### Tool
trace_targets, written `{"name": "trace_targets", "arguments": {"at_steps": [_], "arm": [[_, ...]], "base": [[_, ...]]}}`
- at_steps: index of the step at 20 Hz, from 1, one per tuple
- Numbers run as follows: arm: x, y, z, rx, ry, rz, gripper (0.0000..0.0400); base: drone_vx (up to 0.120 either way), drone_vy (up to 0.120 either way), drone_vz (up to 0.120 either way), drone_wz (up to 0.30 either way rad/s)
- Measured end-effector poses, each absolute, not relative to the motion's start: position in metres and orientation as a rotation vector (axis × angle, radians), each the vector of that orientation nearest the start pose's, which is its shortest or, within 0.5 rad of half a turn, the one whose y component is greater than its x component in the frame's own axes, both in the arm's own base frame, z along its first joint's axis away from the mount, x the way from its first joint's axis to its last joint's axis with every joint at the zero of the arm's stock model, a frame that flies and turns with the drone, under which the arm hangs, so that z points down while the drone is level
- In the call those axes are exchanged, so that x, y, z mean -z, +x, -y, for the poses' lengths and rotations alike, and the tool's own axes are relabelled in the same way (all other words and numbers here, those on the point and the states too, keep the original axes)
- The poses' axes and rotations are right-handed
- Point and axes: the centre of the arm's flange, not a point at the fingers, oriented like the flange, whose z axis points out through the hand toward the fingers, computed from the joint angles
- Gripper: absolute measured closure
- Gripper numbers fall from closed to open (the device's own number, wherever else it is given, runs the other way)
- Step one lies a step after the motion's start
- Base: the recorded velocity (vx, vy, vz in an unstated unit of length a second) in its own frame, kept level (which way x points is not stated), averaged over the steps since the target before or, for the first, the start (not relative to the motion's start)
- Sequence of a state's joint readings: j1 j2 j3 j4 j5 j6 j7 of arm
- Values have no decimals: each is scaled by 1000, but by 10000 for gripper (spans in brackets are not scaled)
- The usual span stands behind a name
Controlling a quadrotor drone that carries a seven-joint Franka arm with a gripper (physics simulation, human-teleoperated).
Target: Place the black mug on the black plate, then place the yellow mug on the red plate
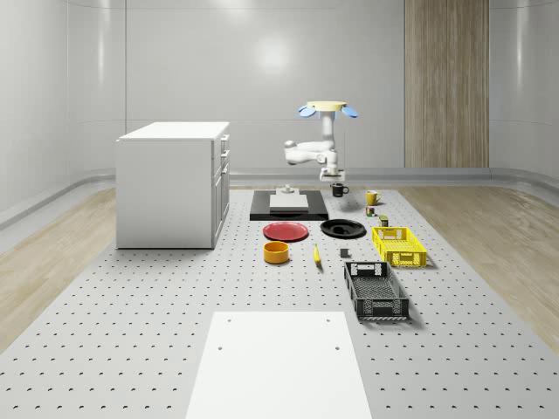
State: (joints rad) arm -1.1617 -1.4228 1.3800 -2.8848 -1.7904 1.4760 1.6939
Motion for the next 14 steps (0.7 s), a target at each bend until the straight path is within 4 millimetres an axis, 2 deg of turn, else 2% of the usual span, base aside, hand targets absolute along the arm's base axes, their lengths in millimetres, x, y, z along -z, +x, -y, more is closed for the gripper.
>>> {"name": "trace_targets", "arguments": {"at_steps": [14], "arm": [[-484,304,6,-785,1,2,290]], "base": [[120,0,0,0]]}}
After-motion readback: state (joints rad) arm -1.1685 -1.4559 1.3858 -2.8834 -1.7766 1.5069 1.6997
